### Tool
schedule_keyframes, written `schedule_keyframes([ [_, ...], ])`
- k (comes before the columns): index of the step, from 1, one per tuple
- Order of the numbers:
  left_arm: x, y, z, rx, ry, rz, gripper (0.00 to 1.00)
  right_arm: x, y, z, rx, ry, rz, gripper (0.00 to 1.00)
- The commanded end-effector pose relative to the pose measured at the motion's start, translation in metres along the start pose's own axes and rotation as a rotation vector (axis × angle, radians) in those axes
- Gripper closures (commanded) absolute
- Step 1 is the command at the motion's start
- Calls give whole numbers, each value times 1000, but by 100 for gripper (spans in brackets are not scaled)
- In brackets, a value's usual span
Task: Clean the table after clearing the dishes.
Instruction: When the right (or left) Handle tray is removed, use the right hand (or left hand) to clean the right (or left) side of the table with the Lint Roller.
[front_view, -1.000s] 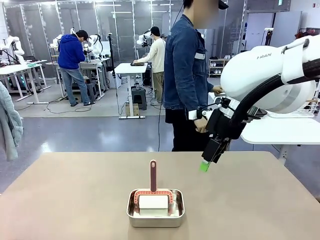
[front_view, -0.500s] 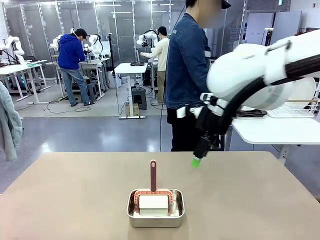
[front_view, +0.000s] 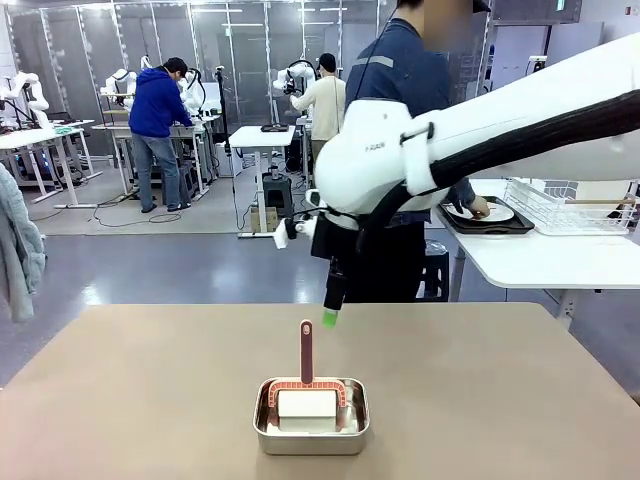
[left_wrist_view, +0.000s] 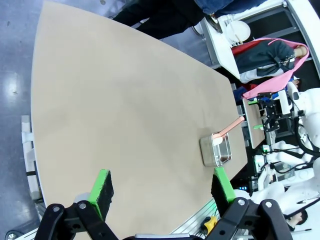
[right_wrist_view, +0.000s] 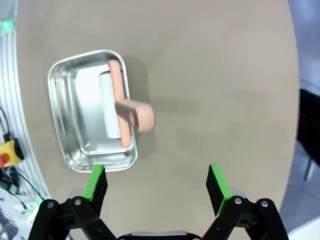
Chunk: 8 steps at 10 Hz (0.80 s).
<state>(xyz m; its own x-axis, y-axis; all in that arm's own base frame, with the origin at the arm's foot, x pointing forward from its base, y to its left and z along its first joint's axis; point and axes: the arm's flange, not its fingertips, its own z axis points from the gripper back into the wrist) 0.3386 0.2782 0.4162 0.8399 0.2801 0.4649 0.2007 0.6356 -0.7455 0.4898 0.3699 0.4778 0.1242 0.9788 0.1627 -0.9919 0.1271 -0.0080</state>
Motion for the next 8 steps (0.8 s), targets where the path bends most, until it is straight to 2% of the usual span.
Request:
schedule_keyframes([
  [1,-2,-2,2,12,-12,-5,0,27,-4,-2,5,49,101,0],
  [4,-2,-2,2,12,-12,-5,0,50,0,-19,52,77,178,0],
  [8,-2,-2,2,12,-12,-5,0,62,-1,-42,163,141,206,0],
])
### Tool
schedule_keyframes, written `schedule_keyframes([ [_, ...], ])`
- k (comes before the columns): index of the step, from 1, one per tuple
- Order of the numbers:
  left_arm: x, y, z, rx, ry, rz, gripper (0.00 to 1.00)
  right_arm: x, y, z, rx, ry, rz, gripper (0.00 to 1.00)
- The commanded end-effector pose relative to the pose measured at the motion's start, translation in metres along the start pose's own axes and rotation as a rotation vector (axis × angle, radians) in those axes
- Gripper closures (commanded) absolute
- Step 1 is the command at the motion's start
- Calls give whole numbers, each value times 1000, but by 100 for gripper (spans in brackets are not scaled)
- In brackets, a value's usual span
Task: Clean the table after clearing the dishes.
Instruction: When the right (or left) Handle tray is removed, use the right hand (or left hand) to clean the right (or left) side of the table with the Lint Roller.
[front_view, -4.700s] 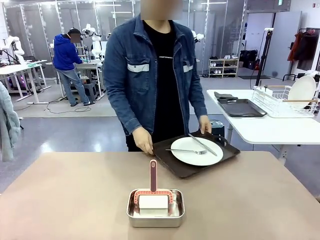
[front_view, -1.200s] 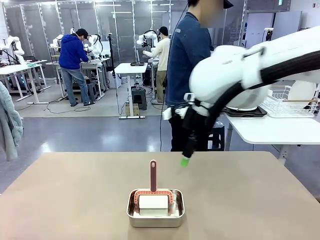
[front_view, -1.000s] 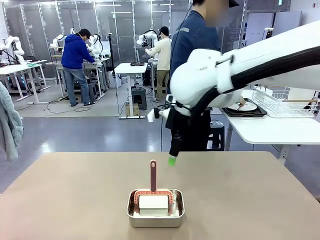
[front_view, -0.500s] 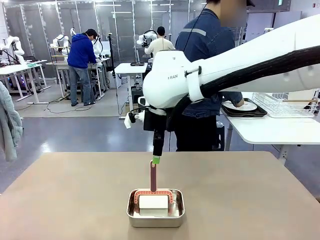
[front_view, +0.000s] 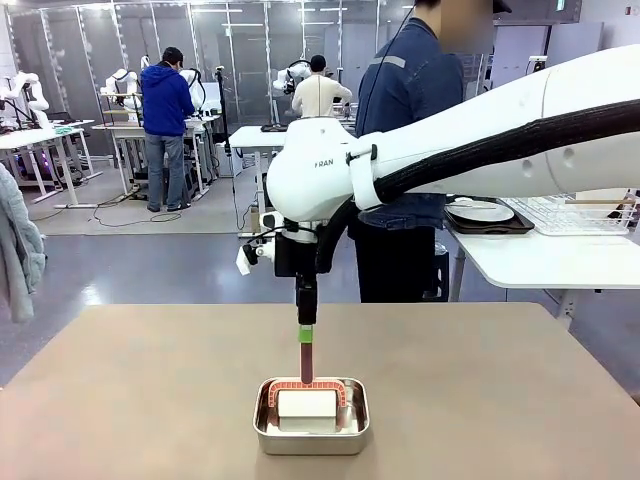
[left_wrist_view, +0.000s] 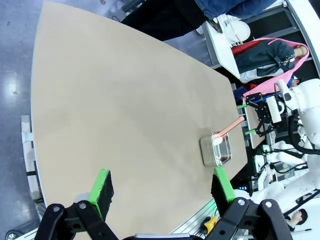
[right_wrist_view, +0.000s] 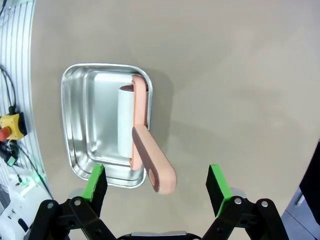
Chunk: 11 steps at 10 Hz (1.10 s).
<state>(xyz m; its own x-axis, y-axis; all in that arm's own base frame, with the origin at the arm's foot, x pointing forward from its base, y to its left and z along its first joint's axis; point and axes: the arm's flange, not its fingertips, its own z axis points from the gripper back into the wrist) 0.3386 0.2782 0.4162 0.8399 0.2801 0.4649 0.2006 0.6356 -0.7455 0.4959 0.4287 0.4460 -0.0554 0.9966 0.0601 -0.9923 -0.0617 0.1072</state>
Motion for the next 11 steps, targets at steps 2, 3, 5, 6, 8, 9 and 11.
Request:
schedule_keyframes([
  [2,-2,-2,2,12,-12,-5,0,11,-9,-14,86,22,34,0],
  [3,-2,-2,2,12,-12,-5,0,10,-9,-20,103,16,29,0],
  [5,-2,-2,2,12,-12,-5,0,6,-8,-28,116,10,-5,0],
  [6,-2,-2,2,12,-12,-5,0,3,-8,-31,124,8,-8,0],
  [8,-2,-2,2,12,-12,-5,0,-2,-7,-31,130,8,-10,0],
  [9,-2,-2,2,12,-12,-5,0,-5,-7,-32,134,13,-10,0],
  [11,-2,-2,2,12,-12,-5,0,-10,-7,-38,158,20,-11,0],
])
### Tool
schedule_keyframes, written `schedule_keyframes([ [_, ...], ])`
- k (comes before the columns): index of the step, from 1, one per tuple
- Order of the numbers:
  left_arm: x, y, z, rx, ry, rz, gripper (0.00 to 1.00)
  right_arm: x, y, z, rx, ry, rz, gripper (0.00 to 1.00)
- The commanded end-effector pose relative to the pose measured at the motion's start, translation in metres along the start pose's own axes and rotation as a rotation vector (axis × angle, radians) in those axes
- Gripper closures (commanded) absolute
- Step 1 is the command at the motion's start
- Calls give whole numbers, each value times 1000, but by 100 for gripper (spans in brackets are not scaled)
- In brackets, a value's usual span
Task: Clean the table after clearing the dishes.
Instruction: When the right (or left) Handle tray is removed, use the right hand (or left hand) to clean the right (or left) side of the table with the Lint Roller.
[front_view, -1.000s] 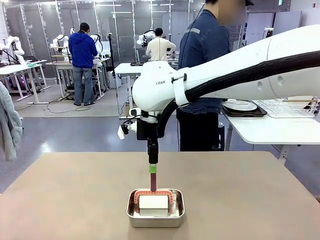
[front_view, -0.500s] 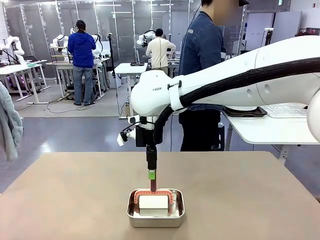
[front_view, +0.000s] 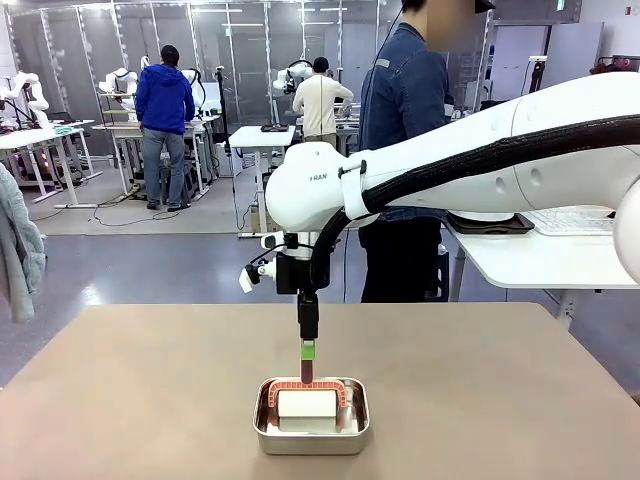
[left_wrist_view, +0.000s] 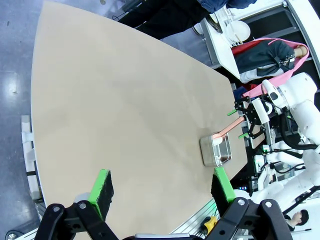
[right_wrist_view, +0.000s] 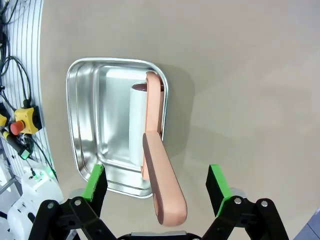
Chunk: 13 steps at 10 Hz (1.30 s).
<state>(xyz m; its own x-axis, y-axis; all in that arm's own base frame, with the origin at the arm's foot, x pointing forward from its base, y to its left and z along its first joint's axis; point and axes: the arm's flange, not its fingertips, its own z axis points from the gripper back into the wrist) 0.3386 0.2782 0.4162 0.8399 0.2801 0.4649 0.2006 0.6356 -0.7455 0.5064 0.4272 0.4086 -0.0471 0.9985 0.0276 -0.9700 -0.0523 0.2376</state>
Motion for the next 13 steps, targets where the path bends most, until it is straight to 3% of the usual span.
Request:
schedule_keyframes([
  [1,-2,-2,2,12,-12,-5,0,-7,7,-5,24,-19,6,0],
  [2,-2,-2,2,12,-12,-5,0,-7,7,-6,20,-30,6,0],
  [3,-2,-2,2,12,-12,-5,0,-5,6,-6,16,-34,12,36],
  [4,-2,-2,2,12,-12,-5,0,-3,5,-8,19,-28,11,50],
  [5,-2,-2,2,12,-12,-5,0,-3,3,-9,19,-30,11,93],
  [6,-2,-2,2,12,-12,-5,0,-4,2,-10,18,-32,11,100],
  [8,-2,-2,2,12,-12,-5,0,-4,3,-9,19,-38,16,100],
  [9,-2,-2,2,12,-12,-5,0,-3,3,-8,18,-37,16,95],
  [10,-2,-2,2,12,-12,-5,0,-3,3,-7,17,-33,7,100],
  [13,-2,-2,2,12,-12,-5,0,-4,10,1,5,-32,4,100],
])
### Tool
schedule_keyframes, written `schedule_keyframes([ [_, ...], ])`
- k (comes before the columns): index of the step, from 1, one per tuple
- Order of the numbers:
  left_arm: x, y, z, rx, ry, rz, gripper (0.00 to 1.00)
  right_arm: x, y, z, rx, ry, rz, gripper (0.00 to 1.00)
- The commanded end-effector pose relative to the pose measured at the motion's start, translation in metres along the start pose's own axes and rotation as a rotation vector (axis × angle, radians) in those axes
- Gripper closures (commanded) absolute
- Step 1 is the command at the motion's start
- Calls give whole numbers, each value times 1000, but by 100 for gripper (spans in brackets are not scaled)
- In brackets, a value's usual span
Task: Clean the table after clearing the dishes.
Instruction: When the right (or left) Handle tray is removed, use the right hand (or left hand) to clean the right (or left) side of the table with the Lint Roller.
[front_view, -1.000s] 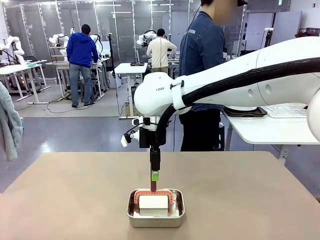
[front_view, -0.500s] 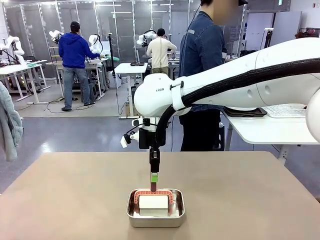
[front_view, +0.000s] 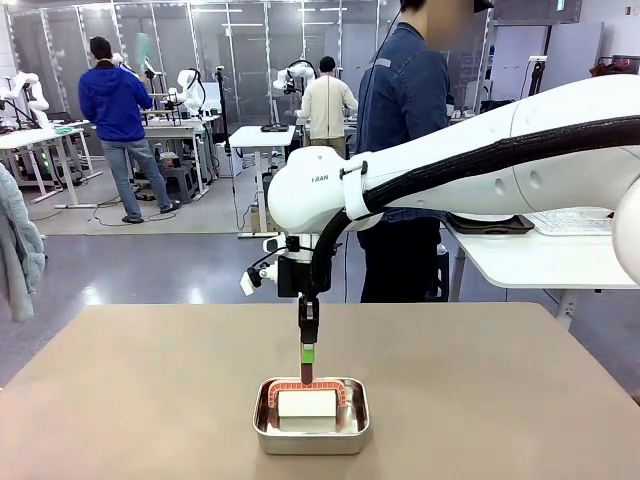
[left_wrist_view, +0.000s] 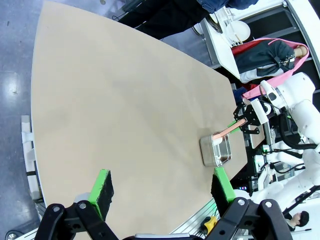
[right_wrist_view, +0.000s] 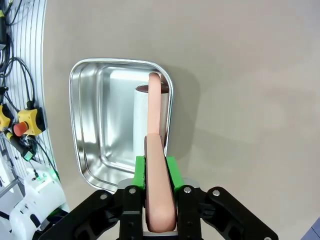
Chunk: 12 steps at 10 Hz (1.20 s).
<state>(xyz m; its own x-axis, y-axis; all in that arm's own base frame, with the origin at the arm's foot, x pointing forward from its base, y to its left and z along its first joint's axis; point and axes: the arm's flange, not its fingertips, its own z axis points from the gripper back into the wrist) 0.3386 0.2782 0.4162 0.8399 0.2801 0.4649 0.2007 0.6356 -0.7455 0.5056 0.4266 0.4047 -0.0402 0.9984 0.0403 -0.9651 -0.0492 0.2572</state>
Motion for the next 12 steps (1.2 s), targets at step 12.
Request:
schedule_keyframes([
  [12,-2,-2,2,12,-12,-5,0,-262,103,64,-20,-693,-1324,100],
])
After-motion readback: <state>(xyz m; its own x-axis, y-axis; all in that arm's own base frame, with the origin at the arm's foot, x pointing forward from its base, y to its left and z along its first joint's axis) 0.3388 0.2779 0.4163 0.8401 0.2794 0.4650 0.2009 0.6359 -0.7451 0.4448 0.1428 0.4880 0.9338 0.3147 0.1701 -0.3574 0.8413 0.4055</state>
